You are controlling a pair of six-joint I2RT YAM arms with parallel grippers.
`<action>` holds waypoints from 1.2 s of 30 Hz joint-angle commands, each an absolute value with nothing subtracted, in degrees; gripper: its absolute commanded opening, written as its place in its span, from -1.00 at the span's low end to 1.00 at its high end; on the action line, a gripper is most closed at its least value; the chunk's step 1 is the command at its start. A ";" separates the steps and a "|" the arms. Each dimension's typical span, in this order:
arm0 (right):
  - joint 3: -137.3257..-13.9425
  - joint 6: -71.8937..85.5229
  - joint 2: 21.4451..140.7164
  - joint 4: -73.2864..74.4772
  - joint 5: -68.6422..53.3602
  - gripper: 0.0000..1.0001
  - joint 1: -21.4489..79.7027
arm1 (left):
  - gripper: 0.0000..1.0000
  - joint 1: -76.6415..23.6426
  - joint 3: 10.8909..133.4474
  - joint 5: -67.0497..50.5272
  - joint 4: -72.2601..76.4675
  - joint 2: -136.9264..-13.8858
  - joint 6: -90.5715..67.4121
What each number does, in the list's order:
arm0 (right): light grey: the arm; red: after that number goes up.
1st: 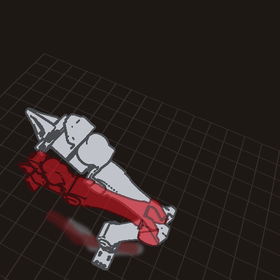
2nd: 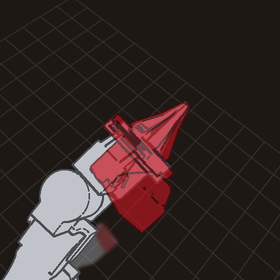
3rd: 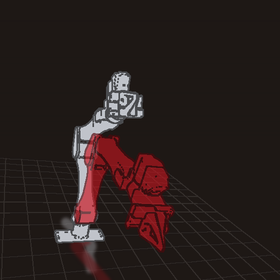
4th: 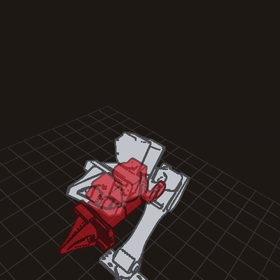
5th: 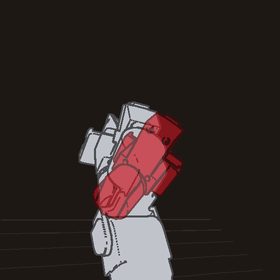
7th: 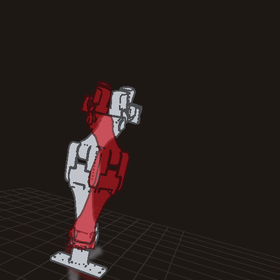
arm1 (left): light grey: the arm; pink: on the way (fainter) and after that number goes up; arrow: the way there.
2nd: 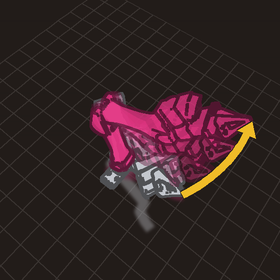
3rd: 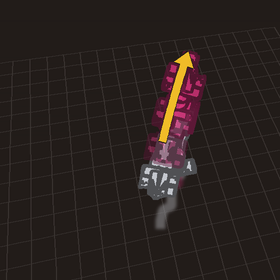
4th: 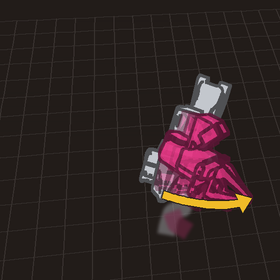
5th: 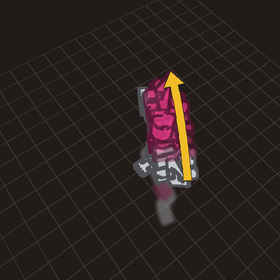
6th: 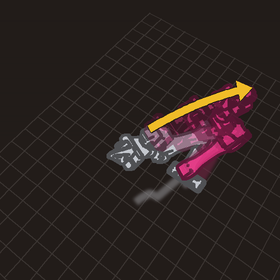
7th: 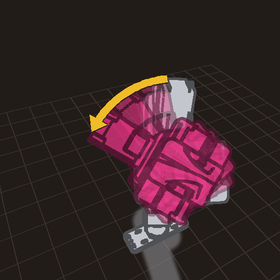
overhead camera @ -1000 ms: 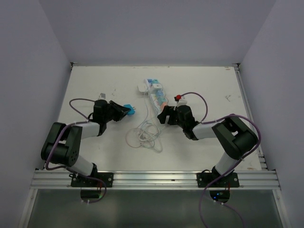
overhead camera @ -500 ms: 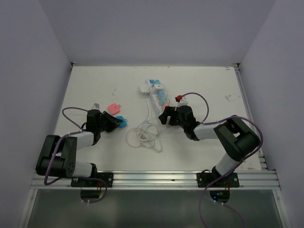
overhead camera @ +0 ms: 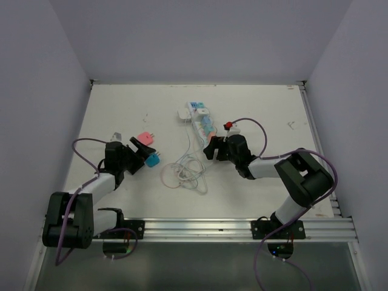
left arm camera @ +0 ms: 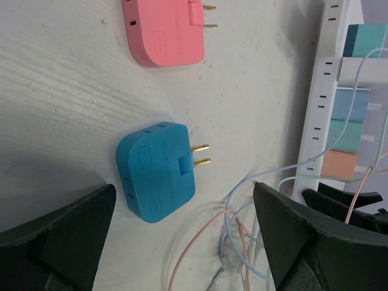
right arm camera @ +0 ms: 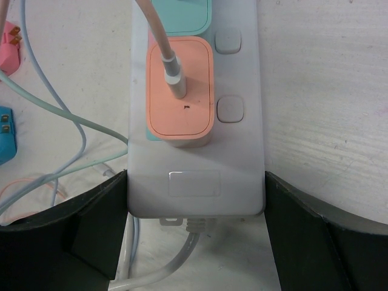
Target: Pull the plug off the socket
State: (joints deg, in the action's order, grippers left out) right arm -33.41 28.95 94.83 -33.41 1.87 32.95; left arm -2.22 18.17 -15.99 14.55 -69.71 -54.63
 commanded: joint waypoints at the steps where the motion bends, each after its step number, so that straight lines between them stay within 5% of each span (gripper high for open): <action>1: -31.90 28.39 94.92 -25.05 0.26 -1.00 32.52 | 0.99 -1.67 22.83 -12.40 6.16 -65.93 -49.23; 8: -31.73 28.04 95.18 -27.06 -5.36 -1.00 32.70 | 0.99 -1.67 31.72 -9.31 -2.11 -64.07 -46.76; 36: -33.57 28.74 100.98 -29.88 -9.93 -1.00 32.96 | 0.43 -11.25 64.15 -20.56 16.43 -109.77 -56.25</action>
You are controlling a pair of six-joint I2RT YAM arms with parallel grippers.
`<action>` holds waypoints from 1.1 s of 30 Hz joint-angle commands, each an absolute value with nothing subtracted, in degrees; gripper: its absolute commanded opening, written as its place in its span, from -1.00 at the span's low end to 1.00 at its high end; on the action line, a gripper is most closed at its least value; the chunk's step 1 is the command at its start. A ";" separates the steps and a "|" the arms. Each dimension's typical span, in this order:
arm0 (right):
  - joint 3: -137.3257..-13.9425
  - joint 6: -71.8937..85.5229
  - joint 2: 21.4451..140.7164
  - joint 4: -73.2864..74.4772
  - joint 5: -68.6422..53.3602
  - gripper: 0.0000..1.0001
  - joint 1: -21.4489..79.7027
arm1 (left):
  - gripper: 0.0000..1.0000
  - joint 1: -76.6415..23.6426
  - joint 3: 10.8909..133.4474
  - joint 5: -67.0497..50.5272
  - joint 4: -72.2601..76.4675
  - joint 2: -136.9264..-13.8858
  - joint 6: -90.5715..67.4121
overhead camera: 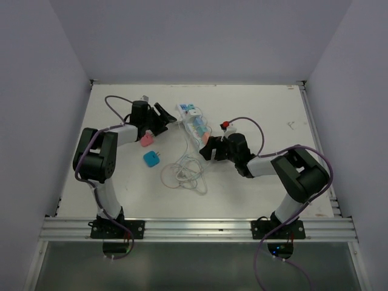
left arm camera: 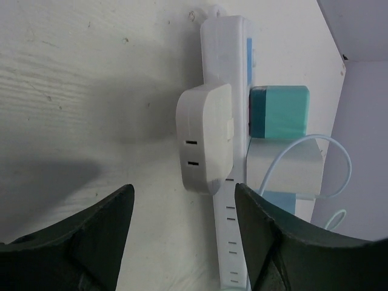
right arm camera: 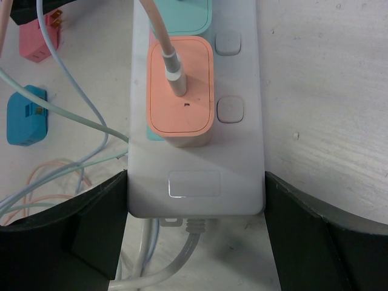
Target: Pull the plug off the socket
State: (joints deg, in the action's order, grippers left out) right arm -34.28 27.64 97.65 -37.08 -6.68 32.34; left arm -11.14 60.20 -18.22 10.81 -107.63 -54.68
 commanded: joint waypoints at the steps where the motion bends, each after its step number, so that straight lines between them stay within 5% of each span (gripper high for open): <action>1: -33.57 28.65 101.07 -29.97 -10.02 -1.00 32.96 | 0.40 -11.25 64.77 -20.65 16.61 -110.47 -56.34; 11: -33.66 28.65 101.86 -30.23 -9.84 -1.00 32.96 | 0.12 -11.07 68.29 -21.88 20.56 -116.63 -56.60; 24: -33.66 29.00 102.74 -30.67 -9.14 -1.00 32.96 | -0.71 -9.23 61.17 -25.57 32.16 -115.75 -60.99; 33: -33.13 30.15 102.92 -30.33 -6.07 -1.00 32.96 | -0.88 -7.74 53.89 -27.95 42.95 -114.52 -68.18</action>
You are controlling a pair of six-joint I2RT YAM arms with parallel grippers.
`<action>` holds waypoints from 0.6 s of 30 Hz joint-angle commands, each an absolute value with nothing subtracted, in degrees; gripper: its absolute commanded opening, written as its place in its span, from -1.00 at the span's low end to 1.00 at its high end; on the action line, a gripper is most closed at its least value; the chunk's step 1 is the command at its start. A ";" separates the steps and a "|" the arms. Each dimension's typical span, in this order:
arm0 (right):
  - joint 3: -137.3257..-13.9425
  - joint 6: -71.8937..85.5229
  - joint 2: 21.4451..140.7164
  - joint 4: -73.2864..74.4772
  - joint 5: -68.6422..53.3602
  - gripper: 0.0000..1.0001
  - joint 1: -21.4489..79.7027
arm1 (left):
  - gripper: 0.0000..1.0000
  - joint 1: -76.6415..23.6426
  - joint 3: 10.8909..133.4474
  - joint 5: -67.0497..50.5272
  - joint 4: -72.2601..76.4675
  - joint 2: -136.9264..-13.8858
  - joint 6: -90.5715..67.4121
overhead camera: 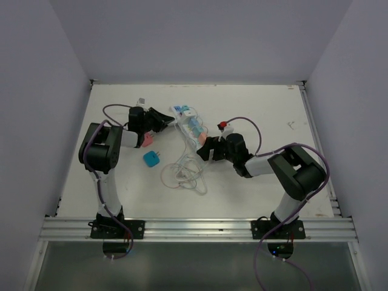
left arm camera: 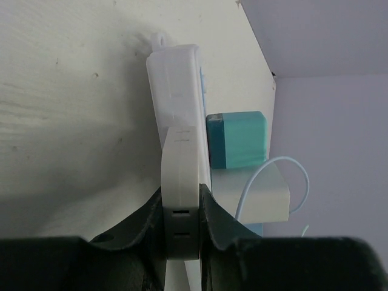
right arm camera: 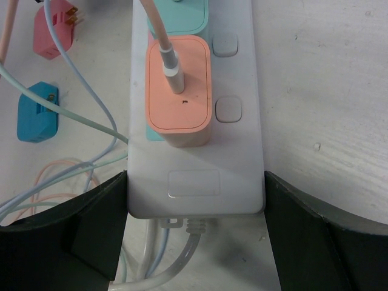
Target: Pull the plug off the socket
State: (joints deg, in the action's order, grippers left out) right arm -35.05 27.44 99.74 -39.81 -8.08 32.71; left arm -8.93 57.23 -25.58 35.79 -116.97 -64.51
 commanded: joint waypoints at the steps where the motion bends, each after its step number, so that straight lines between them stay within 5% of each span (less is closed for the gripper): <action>1: -33.13 30.41 103.01 -30.06 -5.63 -1.00 32.87 | -0.88 -7.56 53.01 -27.95 43.85 -114.43 -69.07; 18: -31.99 33.66 100.72 -25.84 4.83 -1.00 32.34 | -0.93 -6.59 41.84 -24.52 46.14 -104.25 -75.67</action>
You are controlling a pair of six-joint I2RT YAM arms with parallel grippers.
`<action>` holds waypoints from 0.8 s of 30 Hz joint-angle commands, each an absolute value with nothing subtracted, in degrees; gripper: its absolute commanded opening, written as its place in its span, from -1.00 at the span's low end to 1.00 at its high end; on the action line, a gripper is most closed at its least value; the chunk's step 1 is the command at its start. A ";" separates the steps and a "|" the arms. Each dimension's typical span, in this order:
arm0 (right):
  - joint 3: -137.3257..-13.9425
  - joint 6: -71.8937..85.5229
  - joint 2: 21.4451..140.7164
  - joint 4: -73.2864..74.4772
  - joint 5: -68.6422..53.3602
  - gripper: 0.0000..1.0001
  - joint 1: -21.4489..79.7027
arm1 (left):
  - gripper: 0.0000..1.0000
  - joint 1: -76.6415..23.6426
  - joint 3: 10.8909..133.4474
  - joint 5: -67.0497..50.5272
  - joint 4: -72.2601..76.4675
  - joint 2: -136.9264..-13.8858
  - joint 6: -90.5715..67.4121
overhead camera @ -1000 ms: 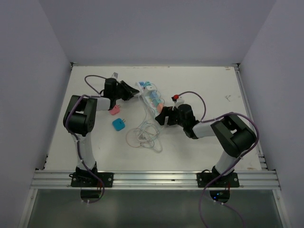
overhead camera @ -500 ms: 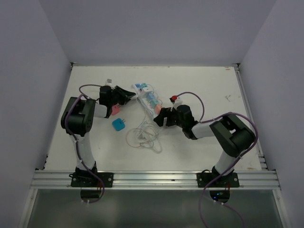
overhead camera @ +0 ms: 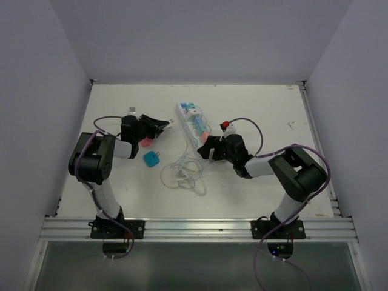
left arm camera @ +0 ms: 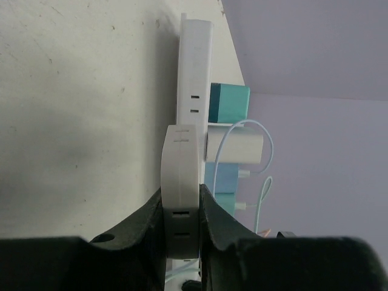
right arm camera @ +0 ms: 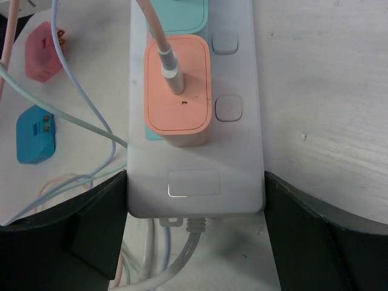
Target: Pull the plug off the socket
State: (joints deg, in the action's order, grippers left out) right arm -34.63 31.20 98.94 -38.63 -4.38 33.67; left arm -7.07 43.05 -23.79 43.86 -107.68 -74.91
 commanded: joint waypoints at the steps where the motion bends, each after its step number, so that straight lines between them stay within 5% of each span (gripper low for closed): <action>1: -31.91 33.75 100.55 -25.75 5.01 -1.00 32.34 | -0.93 -6.42 41.05 -24.61 46.14 -103.98 -75.59; 15: -32.43 33.13 100.90 -25.84 3.78 -1.00 32.26 | -0.85 9.82 39.10 -28.39 34.90 -98.78 -63.64; 24: -32.43 32.70 100.99 -26.19 3.25 -1.00 32.26 | -0.57 15.20 49.72 -31.55 28.75 -109.59 -57.66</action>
State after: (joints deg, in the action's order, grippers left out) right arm -34.59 32.97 98.54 -38.00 0.30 33.34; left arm 14.72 44.77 -28.56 31.11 -106.34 -61.69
